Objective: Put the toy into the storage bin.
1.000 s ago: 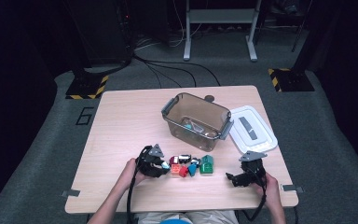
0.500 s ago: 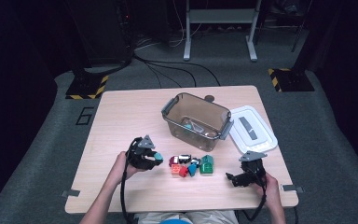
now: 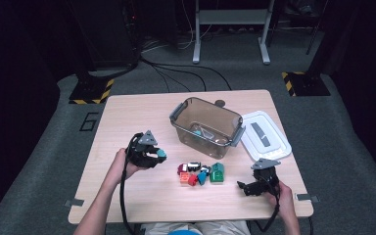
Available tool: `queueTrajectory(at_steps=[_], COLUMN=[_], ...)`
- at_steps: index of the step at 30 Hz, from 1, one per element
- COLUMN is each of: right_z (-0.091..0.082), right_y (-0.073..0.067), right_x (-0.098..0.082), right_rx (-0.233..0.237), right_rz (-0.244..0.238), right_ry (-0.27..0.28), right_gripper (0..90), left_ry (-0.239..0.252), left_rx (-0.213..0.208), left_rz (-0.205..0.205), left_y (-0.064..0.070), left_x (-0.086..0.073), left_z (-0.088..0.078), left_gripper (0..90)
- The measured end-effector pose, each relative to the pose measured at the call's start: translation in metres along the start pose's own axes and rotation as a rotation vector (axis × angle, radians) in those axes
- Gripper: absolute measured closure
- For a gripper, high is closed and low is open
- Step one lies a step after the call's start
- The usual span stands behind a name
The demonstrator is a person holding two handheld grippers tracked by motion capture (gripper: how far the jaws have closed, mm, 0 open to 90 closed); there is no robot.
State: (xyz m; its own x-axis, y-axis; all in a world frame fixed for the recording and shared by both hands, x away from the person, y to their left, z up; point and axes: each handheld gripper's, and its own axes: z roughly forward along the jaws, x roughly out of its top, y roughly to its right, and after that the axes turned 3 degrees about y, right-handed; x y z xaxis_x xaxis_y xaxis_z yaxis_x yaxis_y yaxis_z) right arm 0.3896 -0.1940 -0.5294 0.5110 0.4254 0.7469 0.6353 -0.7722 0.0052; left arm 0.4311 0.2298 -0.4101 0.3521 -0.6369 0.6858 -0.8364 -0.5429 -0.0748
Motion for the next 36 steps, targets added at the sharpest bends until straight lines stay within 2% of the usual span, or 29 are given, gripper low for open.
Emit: queueTrajectory(at_steps=[19,26,36], right_z=[0.0,0.0,0.0], right_y=[0.0,0.0,0.0], right_x=[0.0,0.0,0.0], right_rx=[-0.001,-0.001,-0.002], right_rz=[0.003,0.003,0.002], right_ry=[0.001,0.001,0.0], right_gripper=[0.0,0.0,0.0], left_ry=[0.016,0.006,-0.001], left_rx=[0.022,0.032,0.05], left_rz=[0.044,0.071,0.087], left_y=[-0.011,-0.017,-0.028], left_x=[0.046,0.065,0.092], left_z=[-0.01,-0.011,-0.012], left_gripper=[58.3,58.3,58.3])
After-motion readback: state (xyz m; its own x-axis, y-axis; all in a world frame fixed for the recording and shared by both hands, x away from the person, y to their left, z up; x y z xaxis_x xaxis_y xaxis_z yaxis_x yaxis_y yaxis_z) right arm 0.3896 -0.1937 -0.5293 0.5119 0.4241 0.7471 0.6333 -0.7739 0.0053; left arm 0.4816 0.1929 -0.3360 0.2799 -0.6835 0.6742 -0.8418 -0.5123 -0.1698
